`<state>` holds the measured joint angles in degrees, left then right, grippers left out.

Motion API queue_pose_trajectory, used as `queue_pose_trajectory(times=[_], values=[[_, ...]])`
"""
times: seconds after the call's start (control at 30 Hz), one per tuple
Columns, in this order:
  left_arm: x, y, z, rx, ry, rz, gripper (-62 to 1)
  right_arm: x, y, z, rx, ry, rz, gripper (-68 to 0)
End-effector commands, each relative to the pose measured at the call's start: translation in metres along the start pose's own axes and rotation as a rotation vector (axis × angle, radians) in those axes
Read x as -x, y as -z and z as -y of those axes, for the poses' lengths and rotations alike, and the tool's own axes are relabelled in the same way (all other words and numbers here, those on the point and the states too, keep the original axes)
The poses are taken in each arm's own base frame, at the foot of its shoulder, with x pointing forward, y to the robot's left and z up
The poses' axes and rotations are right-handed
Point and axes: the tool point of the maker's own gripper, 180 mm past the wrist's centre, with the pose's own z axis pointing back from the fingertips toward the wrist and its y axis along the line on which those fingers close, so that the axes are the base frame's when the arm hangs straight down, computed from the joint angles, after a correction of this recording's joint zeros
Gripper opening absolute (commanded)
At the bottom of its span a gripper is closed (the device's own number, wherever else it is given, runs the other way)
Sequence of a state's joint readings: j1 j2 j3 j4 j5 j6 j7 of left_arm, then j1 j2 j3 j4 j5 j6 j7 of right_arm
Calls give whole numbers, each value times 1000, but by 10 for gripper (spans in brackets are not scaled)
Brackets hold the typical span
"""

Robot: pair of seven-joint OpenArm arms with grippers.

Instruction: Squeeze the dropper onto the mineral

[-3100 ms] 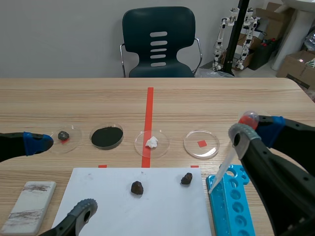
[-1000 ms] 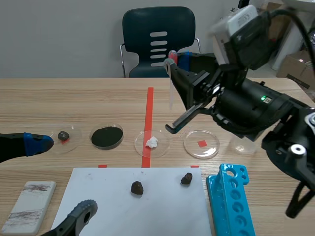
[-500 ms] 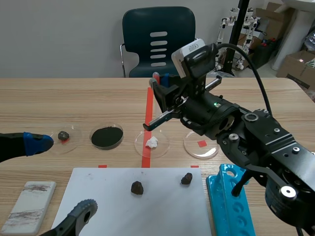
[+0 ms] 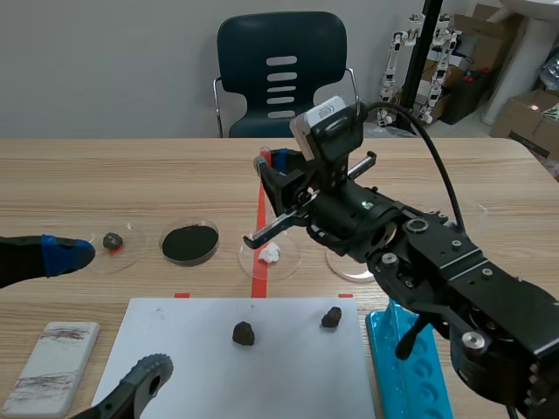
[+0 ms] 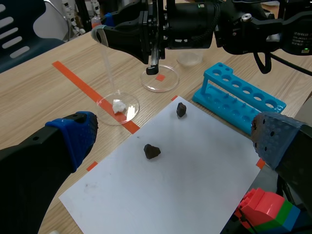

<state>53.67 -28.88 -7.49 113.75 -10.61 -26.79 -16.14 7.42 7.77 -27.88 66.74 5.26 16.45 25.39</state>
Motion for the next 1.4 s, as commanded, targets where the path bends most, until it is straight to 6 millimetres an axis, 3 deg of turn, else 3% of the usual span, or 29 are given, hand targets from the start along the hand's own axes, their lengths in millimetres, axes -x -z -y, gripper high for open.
queue_pose_trajectory(times=[0.0, 0.83, 1.37], values=[[-6, 0, 1, -4, -15, 26, 14, -14, 7, 3, 5, -5, 47, -586], [-6, 0, 1, -4, -15, 26, 14, -5, 6, 5, 5, -9, 47, -586], [-6, 0, 1, -4, -15, 26, 14, -4, 6, 5, 5, -8, 47, -661]])
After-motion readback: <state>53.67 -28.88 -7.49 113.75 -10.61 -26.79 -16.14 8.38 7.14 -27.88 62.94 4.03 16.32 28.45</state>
